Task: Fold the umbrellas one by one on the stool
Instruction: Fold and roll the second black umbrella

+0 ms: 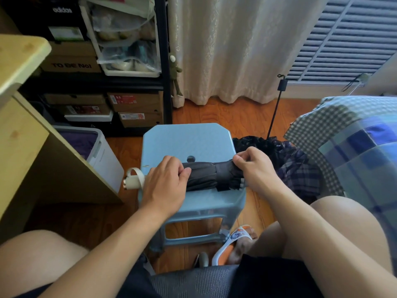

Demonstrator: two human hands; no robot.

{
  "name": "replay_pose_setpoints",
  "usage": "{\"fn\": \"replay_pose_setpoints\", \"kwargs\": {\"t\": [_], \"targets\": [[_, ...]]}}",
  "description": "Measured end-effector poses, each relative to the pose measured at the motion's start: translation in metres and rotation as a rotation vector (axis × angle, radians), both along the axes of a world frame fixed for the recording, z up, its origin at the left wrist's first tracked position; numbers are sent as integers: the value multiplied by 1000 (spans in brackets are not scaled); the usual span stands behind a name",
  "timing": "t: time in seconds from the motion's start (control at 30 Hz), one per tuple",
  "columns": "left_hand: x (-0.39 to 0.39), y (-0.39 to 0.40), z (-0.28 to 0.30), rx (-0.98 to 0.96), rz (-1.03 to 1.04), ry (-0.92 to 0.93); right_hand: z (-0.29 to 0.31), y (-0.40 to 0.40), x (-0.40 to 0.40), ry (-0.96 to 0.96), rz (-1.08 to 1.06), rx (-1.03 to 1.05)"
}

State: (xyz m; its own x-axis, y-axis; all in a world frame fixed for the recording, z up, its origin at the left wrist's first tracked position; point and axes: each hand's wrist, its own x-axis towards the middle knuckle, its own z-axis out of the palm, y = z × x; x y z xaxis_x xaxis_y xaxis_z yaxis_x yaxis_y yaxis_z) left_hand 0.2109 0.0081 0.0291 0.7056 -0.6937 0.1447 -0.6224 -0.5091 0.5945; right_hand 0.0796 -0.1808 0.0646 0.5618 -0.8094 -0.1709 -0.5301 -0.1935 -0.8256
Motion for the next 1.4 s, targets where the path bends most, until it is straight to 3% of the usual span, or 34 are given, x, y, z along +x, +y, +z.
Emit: {"fn": "replay_pose_setpoints", "kwargs": {"t": [0.13,0.27,0.33,0.5,0.6,0.73,0.8,0.9,1.07,1.4], "targets": [[0,-6,4,43,49,33,-1,-5,0,4,-14,37],[10,-15,13,97,135,205,-1,-10,2,8,42,8],[15,-15,13,98,80,245,-3,-9,4,-2,58,-4],[21,-6,11,76,-87,209,3,-15,-19,-72,306,-358],[21,-5,10,68,-109,175,5,-12,-35,75,439,-424],[20,0,13,-33,-114,160,4,-9,-32,155,382,-430],[19,8,14,-28,-167,-5,3,-8,-29,170,387,-458],[18,16,6,20,-287,-235,5,-5,-26,156,343,-370],[20,11,3,-60,-131,-32,10,5,-14,55,195,-179],[14,4,4,29,-114,-95,-3,5,-7,-37,11,-32]]}}
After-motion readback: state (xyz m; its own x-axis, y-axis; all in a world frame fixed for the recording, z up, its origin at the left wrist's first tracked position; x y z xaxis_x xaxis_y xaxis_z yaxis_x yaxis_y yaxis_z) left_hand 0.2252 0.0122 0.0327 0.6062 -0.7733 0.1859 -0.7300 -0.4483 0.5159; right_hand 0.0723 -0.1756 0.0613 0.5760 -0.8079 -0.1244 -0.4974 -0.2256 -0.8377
